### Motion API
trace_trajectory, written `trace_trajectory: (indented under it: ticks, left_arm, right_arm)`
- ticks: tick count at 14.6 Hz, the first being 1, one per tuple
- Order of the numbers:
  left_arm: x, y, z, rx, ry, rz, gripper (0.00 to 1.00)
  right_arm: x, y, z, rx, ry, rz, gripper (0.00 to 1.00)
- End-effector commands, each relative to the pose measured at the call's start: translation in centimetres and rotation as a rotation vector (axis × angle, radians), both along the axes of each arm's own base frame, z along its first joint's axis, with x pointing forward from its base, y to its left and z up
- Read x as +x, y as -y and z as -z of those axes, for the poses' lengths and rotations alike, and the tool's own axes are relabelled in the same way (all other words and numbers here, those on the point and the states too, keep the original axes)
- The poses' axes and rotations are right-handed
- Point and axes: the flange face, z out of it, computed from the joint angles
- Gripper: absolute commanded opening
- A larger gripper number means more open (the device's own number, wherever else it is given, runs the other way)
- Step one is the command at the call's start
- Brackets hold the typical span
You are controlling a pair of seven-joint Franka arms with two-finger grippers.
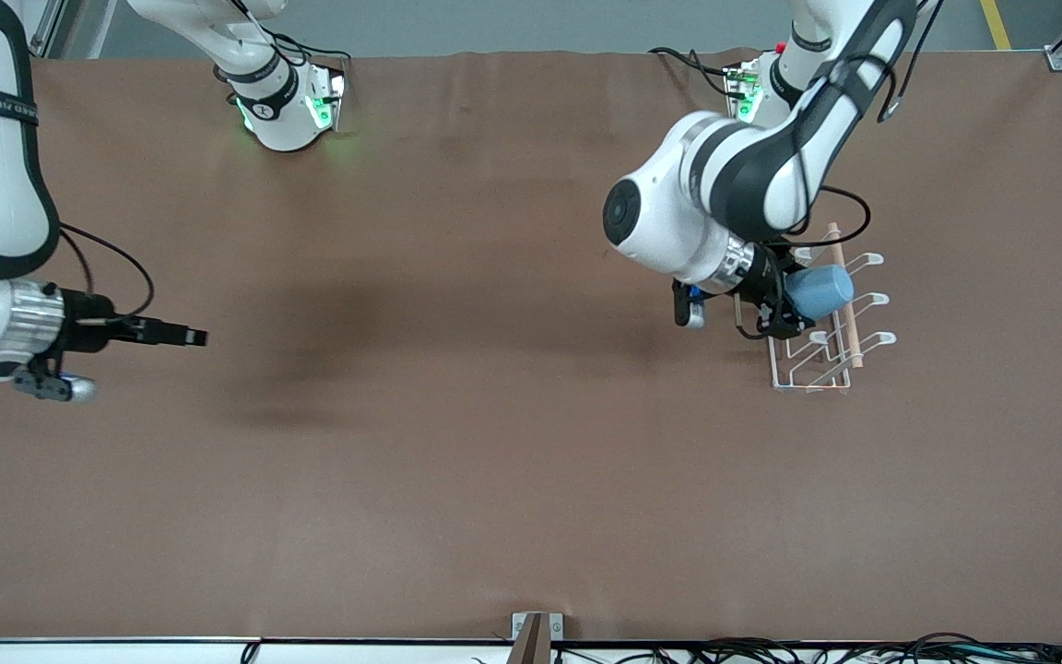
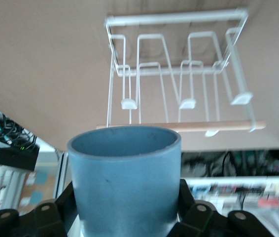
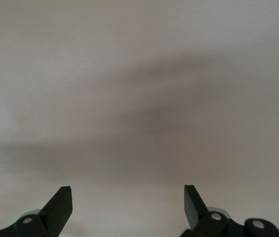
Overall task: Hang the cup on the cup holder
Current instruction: 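Move the cup with the left gripper onto a holder hook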
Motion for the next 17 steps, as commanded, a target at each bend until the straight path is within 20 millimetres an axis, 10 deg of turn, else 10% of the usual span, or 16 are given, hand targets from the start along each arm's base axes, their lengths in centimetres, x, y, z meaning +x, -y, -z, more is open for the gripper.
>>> trace_trajectory:
  ticks: [1,13,17]
  left_arm:
    - [0.6,-0.9,2.9,0.147,-0.009,0.049,0.01]
    - [0.0,-3.8,14.3,0.48,-0.084,0.16,0.04]
    - [0.3,-4.7,16.1,0.489,-0.059,0.13,0.41]
  right_arm:
    - [-1.8,0.8,-4.3,-0.142,0.029,-0.015,1.0]
    - [-5.9,2.5,-21.4,-0.313,0.196,-0.026,1.0]
    - [-6.7,2.6,-26.3,-0.363,0.213,-0.016,1.0]
